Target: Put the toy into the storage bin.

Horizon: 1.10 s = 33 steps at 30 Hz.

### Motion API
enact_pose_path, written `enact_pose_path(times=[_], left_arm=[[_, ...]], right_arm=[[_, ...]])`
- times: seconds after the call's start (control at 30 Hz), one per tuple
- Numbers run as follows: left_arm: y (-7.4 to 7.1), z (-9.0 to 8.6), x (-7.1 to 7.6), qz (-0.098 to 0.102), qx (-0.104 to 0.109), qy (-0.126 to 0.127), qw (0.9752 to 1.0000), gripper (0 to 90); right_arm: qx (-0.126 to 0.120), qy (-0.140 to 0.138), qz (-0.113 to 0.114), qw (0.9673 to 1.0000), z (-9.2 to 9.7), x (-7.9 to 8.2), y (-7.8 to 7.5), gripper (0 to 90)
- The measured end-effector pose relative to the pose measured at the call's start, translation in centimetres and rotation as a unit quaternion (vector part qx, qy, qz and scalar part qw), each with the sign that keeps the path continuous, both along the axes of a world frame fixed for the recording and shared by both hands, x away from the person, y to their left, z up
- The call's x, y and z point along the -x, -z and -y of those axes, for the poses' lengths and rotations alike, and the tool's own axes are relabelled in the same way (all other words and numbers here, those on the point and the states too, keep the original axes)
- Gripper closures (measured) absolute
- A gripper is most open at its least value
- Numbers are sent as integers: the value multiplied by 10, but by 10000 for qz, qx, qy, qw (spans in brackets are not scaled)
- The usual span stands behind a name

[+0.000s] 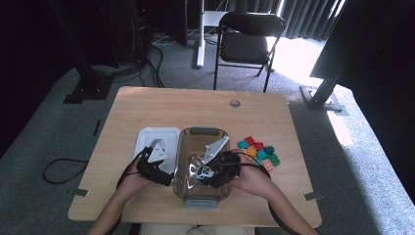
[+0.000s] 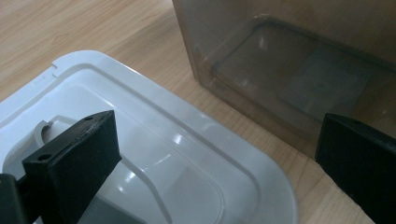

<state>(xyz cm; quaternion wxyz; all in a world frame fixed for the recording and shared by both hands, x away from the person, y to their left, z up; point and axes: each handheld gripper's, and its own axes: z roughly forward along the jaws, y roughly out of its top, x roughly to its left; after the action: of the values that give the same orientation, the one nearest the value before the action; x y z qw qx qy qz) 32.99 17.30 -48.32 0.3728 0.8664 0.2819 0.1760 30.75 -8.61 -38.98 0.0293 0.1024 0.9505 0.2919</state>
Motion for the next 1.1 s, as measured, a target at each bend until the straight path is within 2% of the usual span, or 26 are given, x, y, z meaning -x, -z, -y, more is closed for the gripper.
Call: enact_pose_path(times=[0.17, 0.5, 0.63, 0.93, 1.1], left_arm=[[0, 3, 2, -36, 7, 68, 10000, 4], [1, 17, -4, -69, -48, 253, 9996, 4], [2, 24, -8, -94, -81, 302, 9995, 4], [3, 41, -22, -120, -153, 374, 9991, 5], [3, 49, -32, -153, -131, 267, 9994, 5]], right_arm=[[255, -253, -113, 9993, -5, 4, 3, 481], [613, -388, -226, 9971, -6, 4, 7, 480], [631, -368, -304, 9969, -3, 3, 9, 481], [575, -216, -315, 9976, 8, 2, 13, 480], [592, -168, -341, 9975, 12, 1, 15, 480]])
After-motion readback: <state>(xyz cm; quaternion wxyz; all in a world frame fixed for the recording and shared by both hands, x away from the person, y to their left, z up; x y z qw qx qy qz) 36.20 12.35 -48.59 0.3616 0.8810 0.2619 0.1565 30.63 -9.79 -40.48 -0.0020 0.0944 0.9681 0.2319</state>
